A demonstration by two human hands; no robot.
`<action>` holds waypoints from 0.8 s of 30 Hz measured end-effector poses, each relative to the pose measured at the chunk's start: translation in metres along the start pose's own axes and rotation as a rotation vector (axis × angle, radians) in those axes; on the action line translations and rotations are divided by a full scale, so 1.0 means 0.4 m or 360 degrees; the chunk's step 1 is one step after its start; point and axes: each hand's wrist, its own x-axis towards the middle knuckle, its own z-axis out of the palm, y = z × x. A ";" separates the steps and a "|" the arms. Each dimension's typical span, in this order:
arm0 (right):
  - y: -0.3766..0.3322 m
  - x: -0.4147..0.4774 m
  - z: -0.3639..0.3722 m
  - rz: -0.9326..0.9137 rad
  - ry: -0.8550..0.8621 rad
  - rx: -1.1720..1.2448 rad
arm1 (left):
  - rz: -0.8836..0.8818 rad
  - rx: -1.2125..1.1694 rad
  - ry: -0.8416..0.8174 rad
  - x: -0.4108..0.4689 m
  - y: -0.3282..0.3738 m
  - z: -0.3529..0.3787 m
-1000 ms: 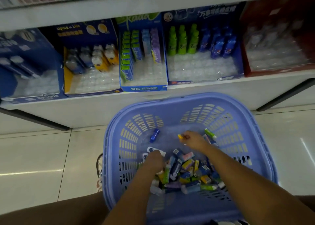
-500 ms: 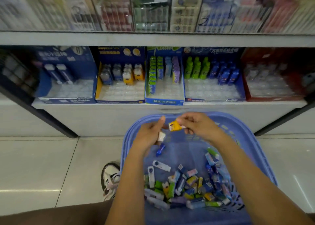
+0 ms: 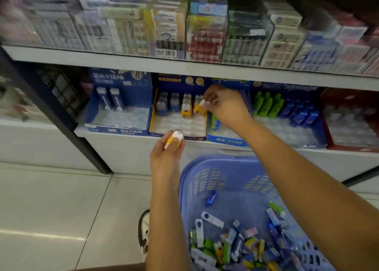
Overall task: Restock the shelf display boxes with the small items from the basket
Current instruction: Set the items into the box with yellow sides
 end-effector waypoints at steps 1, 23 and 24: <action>0.000 0.022 0.009 0.0007 -0.0084 -0.0103 | -0.0012 0.0000 0.0032 0.002 0.004 -0.002; -0.027 0.087 0.045 -0.0053 -0.0367 -0.0766 | -0.0382 -0.0031 -0.0172 0.013 0.026 0.001; -0.036 0.085 0.046 0.0007 -0.0401 -0.0785 | -0.0401 -0.0006 -0.0185 0.009 0.027 0.002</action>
